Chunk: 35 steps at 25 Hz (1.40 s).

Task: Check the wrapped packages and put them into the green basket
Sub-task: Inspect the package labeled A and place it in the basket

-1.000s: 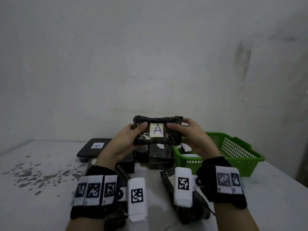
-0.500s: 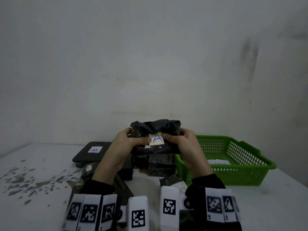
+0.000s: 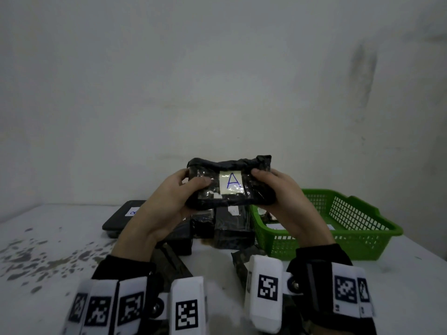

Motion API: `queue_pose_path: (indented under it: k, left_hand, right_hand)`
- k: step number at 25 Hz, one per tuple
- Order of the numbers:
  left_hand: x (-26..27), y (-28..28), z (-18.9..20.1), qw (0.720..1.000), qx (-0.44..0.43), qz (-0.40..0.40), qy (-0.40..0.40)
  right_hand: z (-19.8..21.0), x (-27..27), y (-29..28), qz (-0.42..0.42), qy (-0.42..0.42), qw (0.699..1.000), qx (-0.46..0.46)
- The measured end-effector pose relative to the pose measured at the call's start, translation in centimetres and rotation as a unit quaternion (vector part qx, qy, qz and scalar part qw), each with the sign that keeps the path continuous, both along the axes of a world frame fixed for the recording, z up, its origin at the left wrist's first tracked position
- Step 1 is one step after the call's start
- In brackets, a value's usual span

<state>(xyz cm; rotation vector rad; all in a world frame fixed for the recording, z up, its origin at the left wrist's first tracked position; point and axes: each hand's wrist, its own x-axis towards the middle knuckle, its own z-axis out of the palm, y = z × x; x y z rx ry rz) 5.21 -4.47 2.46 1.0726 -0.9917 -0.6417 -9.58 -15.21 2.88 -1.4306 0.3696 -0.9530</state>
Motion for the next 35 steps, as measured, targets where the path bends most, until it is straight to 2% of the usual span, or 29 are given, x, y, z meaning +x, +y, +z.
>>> queue_pose_path:
  k: [5, 9, 12, 15, 18, 22, 29, 31, 35]
  left_hand:
    - [-0.1, 0.5, 0.1, 1.0, -0.001, -0.011, -0.015]
    - [0.0, 0.4, 0.2, 1.0, 0.008, 0.0, -0.013]
    - [0.2, 0.4, 0.1, 1.0, 0.013, 0.014, -0.011]
    - [1.0, 0.5, -0.1, 0.999, 0.0, 0.032, 0.008]
    - [1.6, 0.4, -0.1, 0.999, -0.008, 0.053, 0.012]
    - [1.3, 0.2, -0.2, 0.999, -0.001, 0.049, -0.007]
    - [0.7, 0.2, 0.0, 0.999, 0.023, 0.025, 0.002]
    - [0.6, -0.1, 0.0, 0.999, 0.034, 0.042, 0.004]
    - [0.7, -0.2, -0.2, 0.995, 0.059, 0.075, -0.042]
  right_hand:
    - [-0.4, 1.2, 0.1, -0.158, 0.086, 0.978, -0.102]
    - [-0.4, 1.6, 0.1, -0.187, 0.12, 0.966, -0.129]
    - [-0.3, 1.2, 0.2, -0.149, 0.122, 0.976, -0.104]
    - [-0.1, 0.7, 0.6, -0.017, 0.061, 0.998, -0.013]
    - [0.0, 0.2, 0.3, 0.057, 0.013, 0.997, 0.046]
    - [0.1, 0.0, 0.2, 0.055, 0.001, 0.997, 0.06]
    - [0.0, 0.2, -0.2, -0.008, 0.019, 0.999, 0.028]
    - [0.0, 0.2, -0.1, -0.026, 0.041, 0.999, 0.006]
    - [-0.2, 0.3, -0.1, -0.022, 0.061, 0.998, -0.01]
